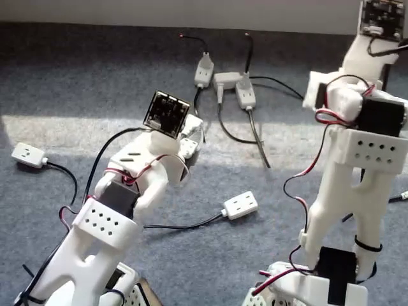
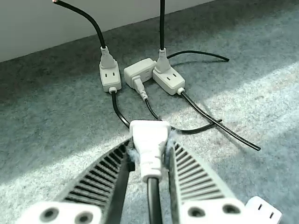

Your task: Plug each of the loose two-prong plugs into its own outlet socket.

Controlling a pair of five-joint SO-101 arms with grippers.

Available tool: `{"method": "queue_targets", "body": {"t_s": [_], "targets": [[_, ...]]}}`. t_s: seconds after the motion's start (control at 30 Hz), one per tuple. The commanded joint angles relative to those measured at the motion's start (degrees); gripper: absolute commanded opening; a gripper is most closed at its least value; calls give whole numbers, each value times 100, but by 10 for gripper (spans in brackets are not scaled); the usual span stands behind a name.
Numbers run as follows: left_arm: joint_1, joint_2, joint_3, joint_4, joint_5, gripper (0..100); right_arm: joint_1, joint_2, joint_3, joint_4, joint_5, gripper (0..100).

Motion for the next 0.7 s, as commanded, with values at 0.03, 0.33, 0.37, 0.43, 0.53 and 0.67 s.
{"method": "queue_targets", "body": {"t_s": [0.03,0.33,0.37,0.43,0.53,0.67], "targets": [[163,207,-910,809,-316,7,822,92,664,13,-88,6],[708,2589,-4066,3499,-870,7,2009,-119,1640,-84,-62,6],[778,2914,-4444,3763,-1055,7,2185,-154,1780,-110,-62,6],[1024,3556,-5174,4308,-1442,7,2536,-171,1991,-119,-53,6],[1349,4453,-6158,4914,-1618,7,3002,-163,2211,-295,-53,6],[1622,5508,-7292,5327,-1635,7,3512,-163,2633,-778,-44,6]]}}
